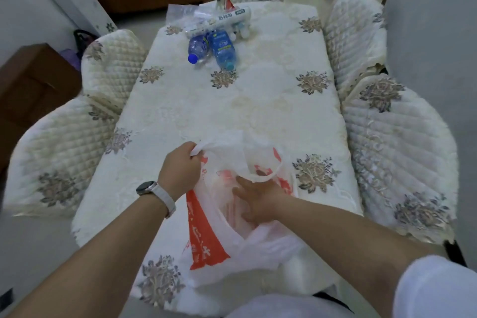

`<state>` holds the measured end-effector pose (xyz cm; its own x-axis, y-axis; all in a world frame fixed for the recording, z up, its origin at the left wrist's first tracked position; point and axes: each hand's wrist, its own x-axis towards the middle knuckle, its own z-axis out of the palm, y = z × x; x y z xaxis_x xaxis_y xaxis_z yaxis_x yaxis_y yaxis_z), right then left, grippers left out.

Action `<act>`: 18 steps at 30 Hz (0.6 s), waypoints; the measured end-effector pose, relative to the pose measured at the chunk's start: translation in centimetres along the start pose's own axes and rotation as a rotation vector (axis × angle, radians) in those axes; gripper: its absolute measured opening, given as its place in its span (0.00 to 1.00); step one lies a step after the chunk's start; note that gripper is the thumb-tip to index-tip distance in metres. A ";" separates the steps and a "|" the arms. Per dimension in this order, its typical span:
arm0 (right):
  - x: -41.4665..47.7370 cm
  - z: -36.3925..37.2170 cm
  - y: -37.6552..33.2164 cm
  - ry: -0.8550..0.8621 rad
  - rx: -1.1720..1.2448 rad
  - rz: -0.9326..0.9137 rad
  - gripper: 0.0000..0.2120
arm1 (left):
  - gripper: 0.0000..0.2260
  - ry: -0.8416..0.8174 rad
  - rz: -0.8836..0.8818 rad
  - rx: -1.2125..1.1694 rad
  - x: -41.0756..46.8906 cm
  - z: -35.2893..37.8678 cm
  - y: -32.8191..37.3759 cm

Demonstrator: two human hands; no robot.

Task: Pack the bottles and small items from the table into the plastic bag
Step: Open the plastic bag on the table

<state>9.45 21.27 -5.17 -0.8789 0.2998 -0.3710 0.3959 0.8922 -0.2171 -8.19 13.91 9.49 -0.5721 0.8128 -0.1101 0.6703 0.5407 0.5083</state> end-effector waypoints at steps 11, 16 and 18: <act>-5.7 1.5 6.5 -0.200 -0.109 -0.036 0.41 | 0.08 0.109 -0.018 0.221 -0.7 -1.4 -5.2; -6.0 -0.2 5.5 -0.122 -0.180 -0.127 0.28 | 0.15 0.030 0.068 0.251 -1.3 -0.9 -4.5; -5.9 -1.3 4.0 -0.097 -0.115 -0.147 0.26 | 0.30 0.021 0.234 0.298 -1.5 -0.8 -3.3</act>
<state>15.87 23.49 -2.67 -0.8931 0.1349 -0.4292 0.2277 0.9583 -0.1726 -9.93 10.69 8.64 -0.3947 0.9188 -0.0009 0.8904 0.3827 0.2464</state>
